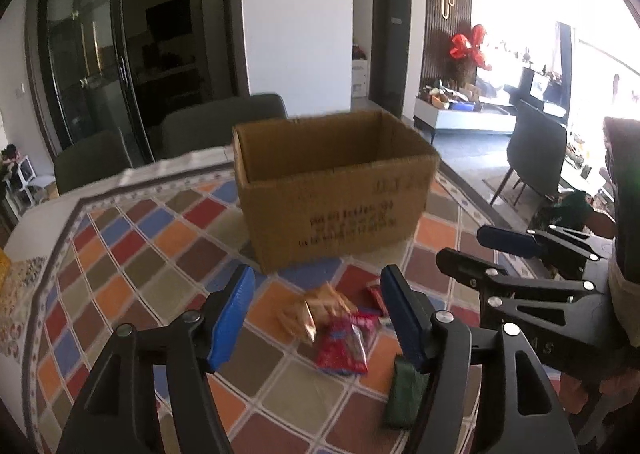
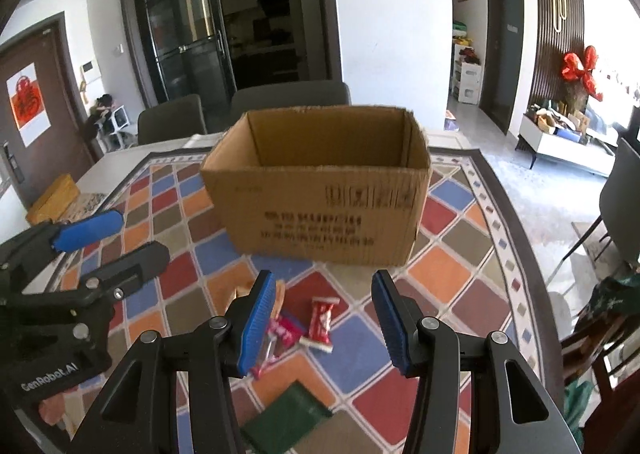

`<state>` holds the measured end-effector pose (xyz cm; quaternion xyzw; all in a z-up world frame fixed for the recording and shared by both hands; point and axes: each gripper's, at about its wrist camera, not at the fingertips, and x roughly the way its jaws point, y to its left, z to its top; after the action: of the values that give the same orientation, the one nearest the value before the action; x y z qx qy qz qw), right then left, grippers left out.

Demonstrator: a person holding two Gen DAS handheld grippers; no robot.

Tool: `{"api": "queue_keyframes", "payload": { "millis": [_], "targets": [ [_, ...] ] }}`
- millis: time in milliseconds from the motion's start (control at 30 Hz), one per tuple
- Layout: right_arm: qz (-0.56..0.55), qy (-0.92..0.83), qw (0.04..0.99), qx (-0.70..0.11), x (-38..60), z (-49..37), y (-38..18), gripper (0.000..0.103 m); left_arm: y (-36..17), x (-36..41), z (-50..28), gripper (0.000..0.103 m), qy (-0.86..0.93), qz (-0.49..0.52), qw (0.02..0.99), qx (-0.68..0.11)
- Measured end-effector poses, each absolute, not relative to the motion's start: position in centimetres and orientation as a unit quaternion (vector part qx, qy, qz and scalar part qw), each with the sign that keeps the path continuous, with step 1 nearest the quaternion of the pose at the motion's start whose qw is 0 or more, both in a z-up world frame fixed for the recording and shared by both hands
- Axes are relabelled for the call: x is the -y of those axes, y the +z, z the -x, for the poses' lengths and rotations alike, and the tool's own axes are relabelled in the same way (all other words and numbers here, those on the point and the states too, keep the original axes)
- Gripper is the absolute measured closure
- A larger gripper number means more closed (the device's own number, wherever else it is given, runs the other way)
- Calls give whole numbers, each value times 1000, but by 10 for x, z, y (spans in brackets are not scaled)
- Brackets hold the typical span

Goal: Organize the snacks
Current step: 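Grasp the red hawthorn bag with the left gripper while the right grasps the red candy bar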

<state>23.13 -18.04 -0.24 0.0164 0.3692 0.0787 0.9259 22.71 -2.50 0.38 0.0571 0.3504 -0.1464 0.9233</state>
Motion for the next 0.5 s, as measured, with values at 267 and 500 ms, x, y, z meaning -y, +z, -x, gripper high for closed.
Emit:
{"api": "queue_keyframes", "payload": {
  "millis": [267,500],
  "targets": [
    [-21,84,914,-397,178,-215,-37,52,-32,27,-214,37,-169,-50,908,-380],
    [-33,76,902,-424,182,-213,-65,52,-66,29,-221,38,-180,-46,888,-421]
  ]
}}
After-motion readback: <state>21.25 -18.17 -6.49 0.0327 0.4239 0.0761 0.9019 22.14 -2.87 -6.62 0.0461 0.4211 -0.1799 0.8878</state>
